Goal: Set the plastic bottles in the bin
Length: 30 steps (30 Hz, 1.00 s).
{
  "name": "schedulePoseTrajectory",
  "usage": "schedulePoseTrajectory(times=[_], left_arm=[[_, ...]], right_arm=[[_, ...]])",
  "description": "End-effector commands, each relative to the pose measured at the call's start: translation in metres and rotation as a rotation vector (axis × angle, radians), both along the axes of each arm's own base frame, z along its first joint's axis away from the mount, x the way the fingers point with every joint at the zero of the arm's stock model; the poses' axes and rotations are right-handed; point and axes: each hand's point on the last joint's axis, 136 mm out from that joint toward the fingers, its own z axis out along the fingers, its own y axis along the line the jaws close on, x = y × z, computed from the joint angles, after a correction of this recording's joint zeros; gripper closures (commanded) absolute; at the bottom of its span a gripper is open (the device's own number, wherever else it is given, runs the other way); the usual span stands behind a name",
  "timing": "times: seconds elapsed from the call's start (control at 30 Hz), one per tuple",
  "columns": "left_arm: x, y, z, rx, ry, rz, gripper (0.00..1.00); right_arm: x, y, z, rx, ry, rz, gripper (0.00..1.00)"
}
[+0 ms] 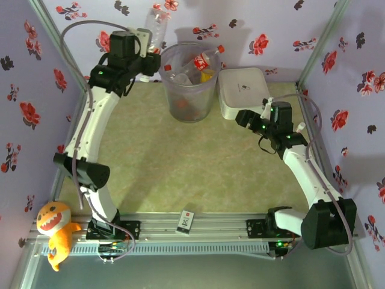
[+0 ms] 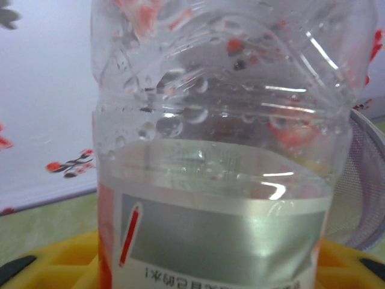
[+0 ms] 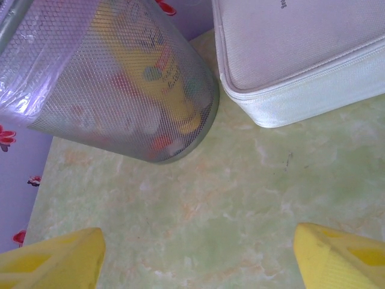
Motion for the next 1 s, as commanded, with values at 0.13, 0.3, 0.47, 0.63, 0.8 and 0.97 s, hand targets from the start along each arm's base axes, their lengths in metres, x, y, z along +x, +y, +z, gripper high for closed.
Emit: schedulePoseTrajectory(times=[0.13,0.3,0.47,0.63,0.8,0.97], left_arm=[[0.050,-0.051,0.006,0.006,-0.149,-0.115,0.97],[0.071,-0.066,0.003,-0.069,-0.188,-0.104,0.96],[0.081,-0.072,0.000,-0.097,-0.203,-0.102,0.95],[0.095,-0.077,-0.026,-0.060,-0.151,-0.103,0.94],[0.104,-0.078,-0.055,-0.006,-0.098,-0.097,0.93],[0.105,-0.077,-0.076,0.050,-0.065,-0.109,0.92]], right_arm=[[-0.003,0.005,-0.003,0.021,0.004,0.002,0.18],[-0.006,0.002,-0.008,0.008,0.013,-0.006,0.18],[-0.006,0.000,-0.013,-0.013,0.023,-0.008,0.18],[-0.004,0.003,-0.016,-0.007,0.031,0.000,0.18],[-0.006,-0.001,-0.016,-0.028,0.029,-0.008,0.17],[-0.007,-0.002,-0.015,-0.036,0.028,-0.007,0.17]])
